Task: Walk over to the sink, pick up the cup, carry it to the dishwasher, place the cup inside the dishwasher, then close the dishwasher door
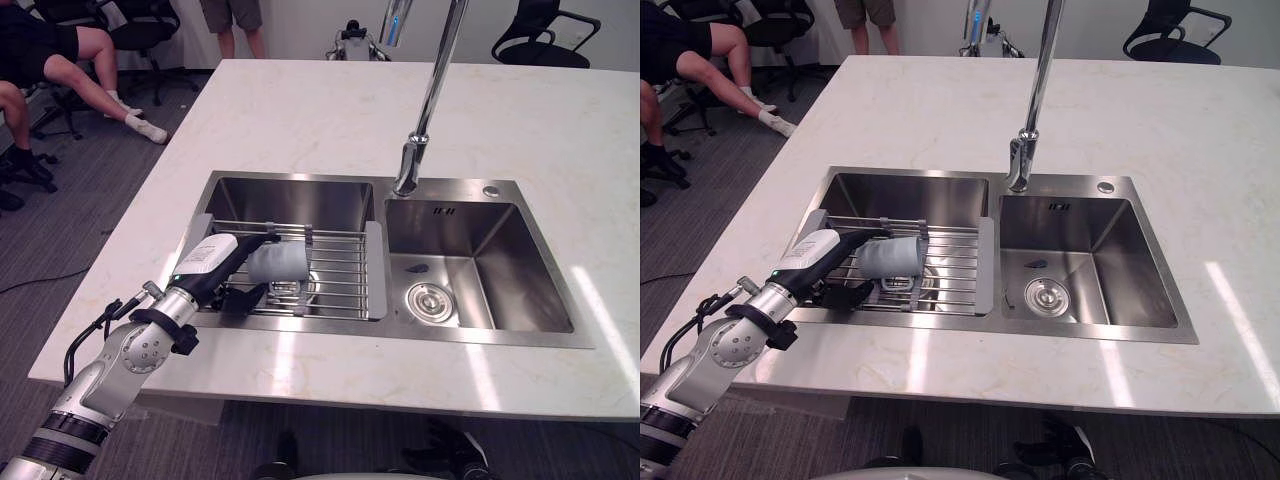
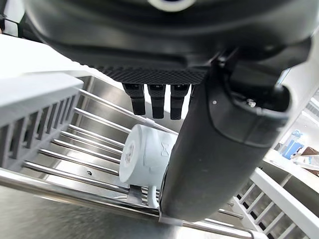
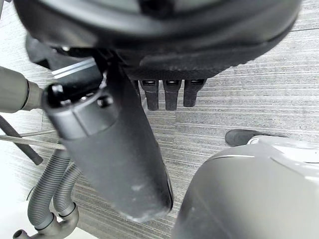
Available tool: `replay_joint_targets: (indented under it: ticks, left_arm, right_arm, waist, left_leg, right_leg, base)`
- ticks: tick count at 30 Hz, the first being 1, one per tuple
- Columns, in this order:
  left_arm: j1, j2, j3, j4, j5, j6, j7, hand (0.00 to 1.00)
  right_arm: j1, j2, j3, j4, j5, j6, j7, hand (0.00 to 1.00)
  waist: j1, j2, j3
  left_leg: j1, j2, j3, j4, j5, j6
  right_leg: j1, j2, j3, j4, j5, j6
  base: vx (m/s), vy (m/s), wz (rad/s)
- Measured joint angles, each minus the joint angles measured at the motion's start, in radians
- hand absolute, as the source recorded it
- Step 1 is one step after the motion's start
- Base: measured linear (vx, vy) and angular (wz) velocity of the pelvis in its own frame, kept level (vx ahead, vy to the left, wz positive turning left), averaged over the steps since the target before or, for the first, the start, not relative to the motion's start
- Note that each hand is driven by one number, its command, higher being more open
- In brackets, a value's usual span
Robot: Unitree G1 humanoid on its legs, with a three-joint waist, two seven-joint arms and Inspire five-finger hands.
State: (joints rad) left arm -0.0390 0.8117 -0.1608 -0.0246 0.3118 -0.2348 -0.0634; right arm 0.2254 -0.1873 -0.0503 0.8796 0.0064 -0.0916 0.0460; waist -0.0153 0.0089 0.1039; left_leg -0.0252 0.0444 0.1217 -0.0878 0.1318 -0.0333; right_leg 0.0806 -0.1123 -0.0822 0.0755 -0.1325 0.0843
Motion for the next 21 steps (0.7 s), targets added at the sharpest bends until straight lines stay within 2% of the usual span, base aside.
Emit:
replay_joint_targets:
  ticks: [10, 16, 21]
  left_arm:
    - [0.006, -0.074, -0.001, -0.015, 0.003, 0.019, 0.014, 0.9]
    - [-0.058, -0.118, -0.048, 0.025, 0.032, 0.047, 0.017, 0.9]
    - [-0.134, -0.125, -0.104, 0.102, 0.109, 0.063, 0.017, 0.9]
  right_arm:
    - [-0.015, 0.001, 0.0, 0.0, -0.009, 0.0, -0.003, 0.9]
    - [-0.031, 0.006, 0.0, 0.0, -0.009, 0.001, -0.004, 0.9]
    - [-0.03, 0.019, 0.0, 0.0, -0.009, 0.009, -0.004, 0.9]
  waist:
    - [-0.002, -0.002, -0.007]
    - [-0.003, -0.002, -0.008]
    - [-0.022, -0.003, -0.008]
  left_leg:
    - [0.0, -0.01, -0.017, 0.0, 0.001, 0.001]
    - [0.0, -0.01, -0.021, -0.001, 0.0, 0.001]
    - [0.0, -0.01, -0.019, -0.004, -0.001, -0.001]
  right_leg:
    - [0.021, -0.005, -0.013, -0.027, 0.005, 0.007]
    - [0.023, -0.005, -0.014, -0.029, 0.005, 0.006]
    - [0.021, -0.005, -0.011, -0.029, 0.005, 0.006]
  base:
    - [0.0, 0.003, 0.05]
    - [0.0, 0.0, 0.0]
    - [0.0, -0.001, -0.01]
